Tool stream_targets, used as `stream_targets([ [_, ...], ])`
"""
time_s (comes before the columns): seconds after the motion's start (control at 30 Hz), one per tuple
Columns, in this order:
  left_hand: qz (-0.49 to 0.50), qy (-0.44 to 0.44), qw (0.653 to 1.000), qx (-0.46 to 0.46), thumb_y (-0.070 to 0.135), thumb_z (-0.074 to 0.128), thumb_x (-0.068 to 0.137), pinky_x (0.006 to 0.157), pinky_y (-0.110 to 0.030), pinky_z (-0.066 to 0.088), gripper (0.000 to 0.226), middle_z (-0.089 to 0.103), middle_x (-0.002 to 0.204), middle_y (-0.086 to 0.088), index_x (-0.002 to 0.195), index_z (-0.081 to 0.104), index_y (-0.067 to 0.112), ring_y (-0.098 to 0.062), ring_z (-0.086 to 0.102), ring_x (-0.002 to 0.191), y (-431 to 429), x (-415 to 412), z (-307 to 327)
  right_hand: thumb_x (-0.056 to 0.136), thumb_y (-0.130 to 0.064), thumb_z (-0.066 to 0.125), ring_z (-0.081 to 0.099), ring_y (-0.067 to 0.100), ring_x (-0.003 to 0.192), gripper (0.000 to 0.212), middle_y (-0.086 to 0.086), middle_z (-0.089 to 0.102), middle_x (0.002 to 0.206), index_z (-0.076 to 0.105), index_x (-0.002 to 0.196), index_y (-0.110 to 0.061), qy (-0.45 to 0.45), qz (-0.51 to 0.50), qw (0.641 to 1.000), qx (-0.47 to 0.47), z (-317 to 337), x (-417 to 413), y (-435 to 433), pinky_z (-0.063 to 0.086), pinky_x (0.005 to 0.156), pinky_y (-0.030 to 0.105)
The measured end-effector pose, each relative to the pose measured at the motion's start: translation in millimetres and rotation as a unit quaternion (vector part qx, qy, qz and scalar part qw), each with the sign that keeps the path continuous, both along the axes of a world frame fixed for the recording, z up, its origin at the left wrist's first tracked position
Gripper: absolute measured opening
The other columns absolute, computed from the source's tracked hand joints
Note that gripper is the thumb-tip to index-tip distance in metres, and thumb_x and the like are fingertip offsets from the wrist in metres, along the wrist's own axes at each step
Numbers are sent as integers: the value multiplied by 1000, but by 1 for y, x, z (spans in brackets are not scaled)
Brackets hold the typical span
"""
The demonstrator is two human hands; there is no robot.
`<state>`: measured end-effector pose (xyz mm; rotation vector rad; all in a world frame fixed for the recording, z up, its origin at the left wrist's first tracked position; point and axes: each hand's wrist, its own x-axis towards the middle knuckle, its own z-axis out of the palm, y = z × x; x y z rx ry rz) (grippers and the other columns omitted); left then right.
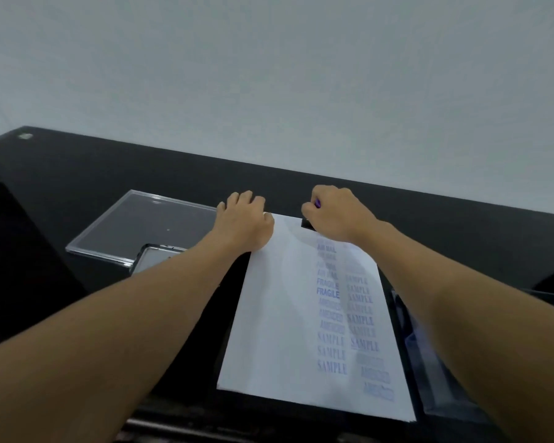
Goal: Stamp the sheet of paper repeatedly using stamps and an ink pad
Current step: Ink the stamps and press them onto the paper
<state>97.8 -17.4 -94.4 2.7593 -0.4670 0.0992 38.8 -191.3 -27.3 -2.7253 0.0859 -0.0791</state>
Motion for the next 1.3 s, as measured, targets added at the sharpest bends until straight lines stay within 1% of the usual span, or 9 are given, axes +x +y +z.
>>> stream_targets([
  [0.1,6,-24,999,22,31,34,96,108,-47,28,43,51,133,-5,131,51,14,-28,42,126,1,2,-13,97,-32,51,53,18,65,21,4,61,81,50,84,-16,3,3,1000,-9,-6,8,1,45,62,34],
  [0.23,7,-38,999,24,33,33,96,110,-46,27,43,49,138,-4,132,49,15,-27,39,130,1,3,-19,94,-35,54,54,18,65,23,0,60,76,53,86,-14,2,4,1000,-27,-11,14,3,48,63,36],
  [0.33,8,-44,998,33,33,32,96,108,-46,28,42,49,136,-4,129,48,15,-28,40,127,0,3,-21,93,-32,55,56,19,67,19,0,61,76,56,90,-13,8,6,999,-34,-13,20,5,53,67,39],
  [0.53,11,-52,998,33,34,32,95,105,-45,29,39,50,133,-3,126,49,16,-27,41,124,1,4,-23,92,-28,56,52,17,62,16,-3,58,70,55,88,-12,0,6,999,-43,-14,28,7,44,58,34],
  [0.63,12,-56,998,35,33,32,95,105,-45,29,39,50,132,-2,125,50,16,-27,41,123,0,5,-24,92,-29,55,52,17,62,16,0,60,73,54,87,-14,9,3,999,-53,-18,27,7,44,58,34],
  [0.87,11,-62,997,40,38,21,88,103,-44,30,50,51,129,-3,122,51,16,-26,43,120,1,3,-23,90,-19,45,36,21,58,14,6,49,69,37,79,-14,-46,-26,997,-52,-41,21,13,31,51,32],
  [0.93,12,-62,997,44,36,25,92,103,-44,30,45,50,130,-3,123,50,16,-27,42,120,0,4,-24,89,-18,44,34,21,57,14,5,46,67,35,78,-15,-49,-28,997,-50,-41,22,13,29,50,32],
  [1.07,14,-70,996,52,33,29,95,103,-45,30,38,49,130,-3,123,49,16,-27,42,119,0,3,-24,88,-16,45,35,20,56,14,3,45,66,35,79,-16,-54,-23,997,-59,-44,19,13,30,50,32],
  [1.3,15,-65,996,60,33,29,96,107,-47,28,41,46,138,-5,129,47,15,-27,39,124,-2,2,-23,91,-14,48,34,18,56,23,3,43,65,33,75,-18,-60,-24,997,-37,-49,25,12,31,49,33],
])
